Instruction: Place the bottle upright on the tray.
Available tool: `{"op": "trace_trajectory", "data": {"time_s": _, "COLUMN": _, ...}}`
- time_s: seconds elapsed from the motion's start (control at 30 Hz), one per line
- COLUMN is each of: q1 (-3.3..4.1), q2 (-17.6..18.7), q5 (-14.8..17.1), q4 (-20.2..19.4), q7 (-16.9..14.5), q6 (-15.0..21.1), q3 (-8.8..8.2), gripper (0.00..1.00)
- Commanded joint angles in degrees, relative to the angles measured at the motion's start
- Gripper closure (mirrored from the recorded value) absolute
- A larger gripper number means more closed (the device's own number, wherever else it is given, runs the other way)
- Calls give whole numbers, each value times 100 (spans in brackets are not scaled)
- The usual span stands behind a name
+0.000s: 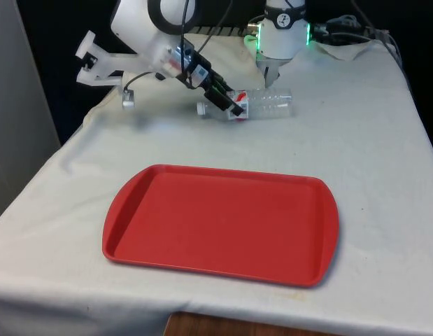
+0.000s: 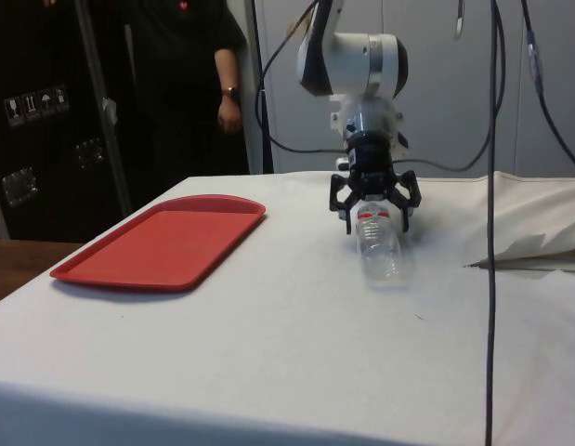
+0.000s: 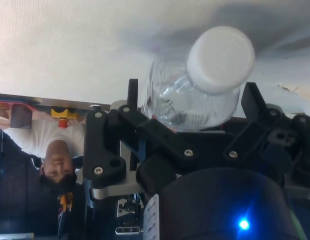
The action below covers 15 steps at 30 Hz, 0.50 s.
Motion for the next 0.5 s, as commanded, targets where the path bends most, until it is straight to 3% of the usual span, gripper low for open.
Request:
{"op": "trace_trajectory", "data": {"time_s": 0.0, "q1": -40, "q2": 40, "q5": 34, "q4": 40, "q7": -40, "q6": -52, "q3": 23, "gripper": 0}}
{"op": "trace_trajectory", "data": {"time_s": 0.2, "q1": -46, "q2": 132, "q5": 57, "q4": 103, "q7": -69, "q6": -97, "q3": 17, "gripper": 0}}
{"op": "trace_trajectory", "data": {"time_s": 0.23, "q1": -6, "q2": 109, "q5": 29, "q4": 80, "q7": -46, "q6": -57, "q3": -6, "gripper": 0}}
{"op": "trace_trajectory", "data": {"time_s": 0.27, "q1": -46, "q2": 138, "q5": 57, "q4": 115, "q7": -74, "q6": -103, "q3": 17, "gripper": 0}}
{"op": "trace_trajectory", "data": {"time_s": 0.37, "q1": -52, "q2": 172, "q5": 63, "q4": 138, "q7": -80, "q6": -126, "q3": 17, "gripper": 1}}
{"op": "trace_trajectory", "data": {"time_s": 0.43, "q1": -52, "q2": 183, "q5": 63, "q4": 143, "q7": -86, "q6": -132, "q3": 17, "gripper": 12}}
{"op": "trace_trajectory", "data": {"time_s": 0.47, "q1": -52, "q2": 189, "q5": 63, "q4": 149, "q7": -86, "q6": -138, "q3": 17, "gripper": 22}}
